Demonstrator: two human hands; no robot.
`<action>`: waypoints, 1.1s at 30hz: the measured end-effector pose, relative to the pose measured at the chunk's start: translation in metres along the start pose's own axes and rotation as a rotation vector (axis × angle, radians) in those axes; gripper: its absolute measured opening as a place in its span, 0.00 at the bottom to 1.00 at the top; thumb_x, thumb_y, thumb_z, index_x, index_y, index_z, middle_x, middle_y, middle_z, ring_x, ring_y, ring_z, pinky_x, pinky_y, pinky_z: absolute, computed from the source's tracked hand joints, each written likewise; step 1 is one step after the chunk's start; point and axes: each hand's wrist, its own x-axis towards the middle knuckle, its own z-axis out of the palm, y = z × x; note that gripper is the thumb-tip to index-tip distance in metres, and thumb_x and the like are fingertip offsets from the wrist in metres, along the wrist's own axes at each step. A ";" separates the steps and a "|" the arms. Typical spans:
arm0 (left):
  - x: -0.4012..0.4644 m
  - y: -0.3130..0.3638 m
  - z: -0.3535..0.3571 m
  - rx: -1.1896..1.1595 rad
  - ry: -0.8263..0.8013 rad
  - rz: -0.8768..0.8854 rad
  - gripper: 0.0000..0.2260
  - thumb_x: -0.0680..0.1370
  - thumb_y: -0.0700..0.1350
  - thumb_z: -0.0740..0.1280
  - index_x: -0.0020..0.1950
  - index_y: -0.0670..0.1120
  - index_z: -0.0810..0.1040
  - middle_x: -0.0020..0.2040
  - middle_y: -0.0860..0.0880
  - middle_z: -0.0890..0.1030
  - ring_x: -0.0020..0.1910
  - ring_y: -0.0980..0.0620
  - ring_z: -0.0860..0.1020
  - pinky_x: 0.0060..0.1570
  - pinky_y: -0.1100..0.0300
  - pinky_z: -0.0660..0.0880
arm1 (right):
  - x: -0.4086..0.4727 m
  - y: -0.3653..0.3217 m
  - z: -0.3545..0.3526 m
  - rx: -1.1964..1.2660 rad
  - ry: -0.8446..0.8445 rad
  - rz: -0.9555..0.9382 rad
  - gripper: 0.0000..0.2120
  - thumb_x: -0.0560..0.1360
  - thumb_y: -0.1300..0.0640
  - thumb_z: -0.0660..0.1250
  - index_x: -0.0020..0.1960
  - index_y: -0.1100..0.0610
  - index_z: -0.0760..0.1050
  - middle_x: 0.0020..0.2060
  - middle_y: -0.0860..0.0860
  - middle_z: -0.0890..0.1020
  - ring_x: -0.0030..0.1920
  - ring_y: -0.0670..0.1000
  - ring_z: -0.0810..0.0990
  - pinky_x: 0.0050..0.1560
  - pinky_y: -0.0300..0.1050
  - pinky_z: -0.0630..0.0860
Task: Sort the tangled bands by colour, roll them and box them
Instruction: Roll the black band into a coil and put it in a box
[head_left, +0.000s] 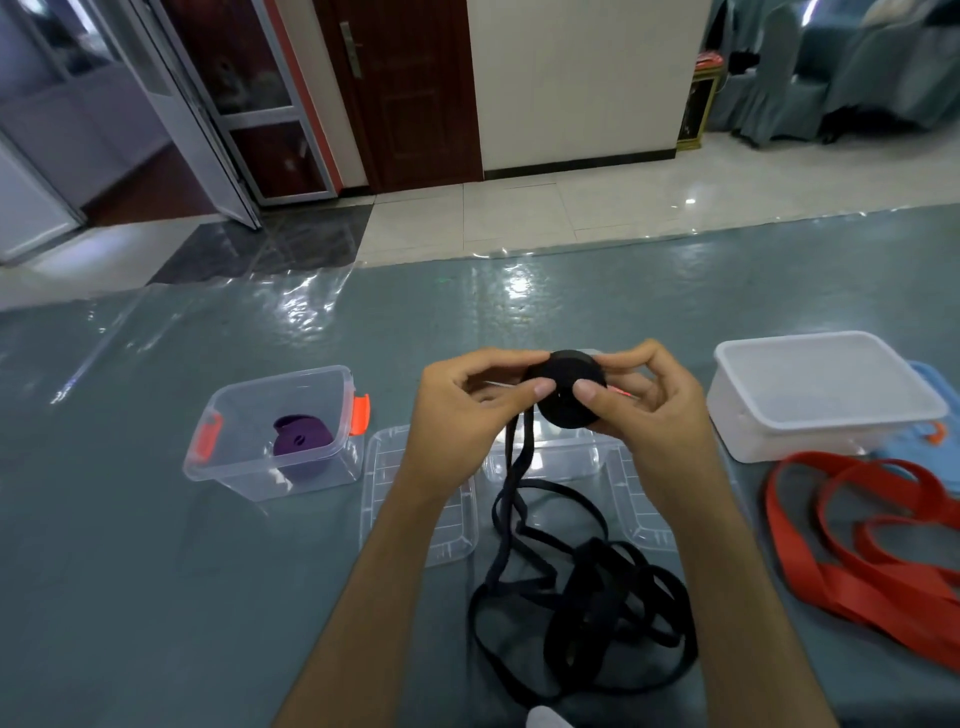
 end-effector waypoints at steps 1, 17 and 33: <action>-0.002 0.000 0.002 -0.001 0.014 -0.002 0.12 0.75 0.42 0.79 0.57 0.51 0.88 0.53 0.49 0.89 0.54 0.47 0.87 0.56 0.55 0.83 | 0.000 -0.002 -0.002 -0.013 -0.008 -0.002 0.12 0.73 0.58 0.80 0.53 0.51 0.81 0.53 0.58 0.89 0.51 0.61 0.89 0.52 0.57 0.87; -0.010 0.005 0.001 -0.115 0.045 0.015 0.10 0.77 0.39 0.77 0.56 0.50 0.88 0.54 0.46 0.88 0.56 0.47 0.87 0.58 0.59 0.81 | -0.007 -0.004 0.014 0.015 0.092 -0.036 0.10 0.72 0.58 0.79 0.52 0.51 0.85 0.48 0.56 0.89 0.49 0.56 0.90 0.46 0.45 0.85; -0.008 0.009 -0.001 -0.058 -0.035 0.026 0.17 0.79 0.38 0.75 0.64 0.55 0.85 0.58 0.50 0.87 0.60 0.49 0.85 0.60 0.62 0.80 | -0.008 -0.005 0.015 0.059 0.114 -0.111 0.07 0.75 0.58 0.78 0.53 0.49 0.86 0.52 0.56 0.89 0.54 0.58 0.88 0.53 0.48 0.85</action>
